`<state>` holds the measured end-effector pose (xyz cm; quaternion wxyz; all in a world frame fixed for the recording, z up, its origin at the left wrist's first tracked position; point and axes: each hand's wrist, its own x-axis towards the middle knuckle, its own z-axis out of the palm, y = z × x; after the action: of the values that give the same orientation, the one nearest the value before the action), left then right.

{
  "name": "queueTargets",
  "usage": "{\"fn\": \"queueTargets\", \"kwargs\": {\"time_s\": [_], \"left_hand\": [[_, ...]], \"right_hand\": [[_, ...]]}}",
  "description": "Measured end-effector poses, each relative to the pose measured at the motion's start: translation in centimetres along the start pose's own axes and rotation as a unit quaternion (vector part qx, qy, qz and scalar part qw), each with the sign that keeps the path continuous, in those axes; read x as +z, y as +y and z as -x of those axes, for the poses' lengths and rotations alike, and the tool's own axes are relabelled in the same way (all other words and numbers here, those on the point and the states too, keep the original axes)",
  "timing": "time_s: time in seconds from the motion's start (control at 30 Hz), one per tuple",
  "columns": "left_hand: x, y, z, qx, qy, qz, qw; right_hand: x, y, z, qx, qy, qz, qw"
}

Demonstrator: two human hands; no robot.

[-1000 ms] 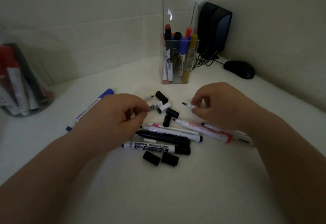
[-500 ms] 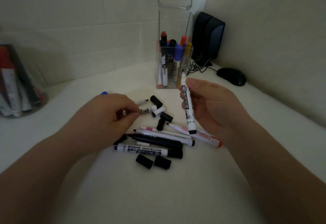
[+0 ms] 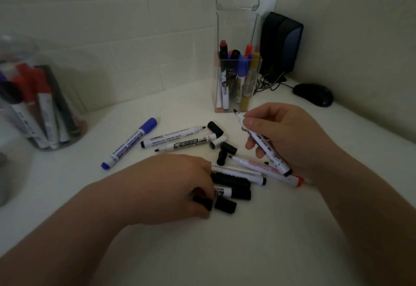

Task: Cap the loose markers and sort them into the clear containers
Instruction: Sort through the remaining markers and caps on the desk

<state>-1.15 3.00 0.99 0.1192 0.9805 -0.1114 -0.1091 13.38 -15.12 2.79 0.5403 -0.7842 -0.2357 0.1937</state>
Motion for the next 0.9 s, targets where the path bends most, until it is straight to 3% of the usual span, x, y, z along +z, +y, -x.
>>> {"fn": "queueTargets", "kwargs": {"time_s": [0.1, 0.17, 0.3, 0.37, 0.5, 0.9], "left_hand": [[-0.1, -0.7, 0.4, -0.008, 0.04, 0.061, 0.997], [-0.4, -1.4, 0.8, -0.024, 0.113, 0.124, 0.986], [-0.3, -2.3, 0.8, -0.06, 0.278, 0.291, 0.914], [-0.3, -2.4, 0.7, -0.043, 0.311, 0.346, 0.884], [-0.1, -2.6, 0.5, -0.015, 0.33, 0.379, 0.865], [-0.1, -2.2, 0.4, 0.032, 0.298, 0.229, 0.926]], "right_hand": [[0.0, -0.2, 0.1, -0.006, -0.016, 0.012, 1.0], [-0.2, -0.5, 0.4, -0.012, -0.05, 0.009, 0.999], [-0.4, -1.2, 1.4, -0.061, -0.143, 0.035, 0.987], [-0.3, -1.5, 1.9, -0.087, -0.156, 0.052, 0.982], [-0.3, -1.7, 2.3, -0.117, -0.173, 0.081, 0.975], [0.5, -1.8, 2.7, -0.125, -0.21, 0.148, 0.958]]}}
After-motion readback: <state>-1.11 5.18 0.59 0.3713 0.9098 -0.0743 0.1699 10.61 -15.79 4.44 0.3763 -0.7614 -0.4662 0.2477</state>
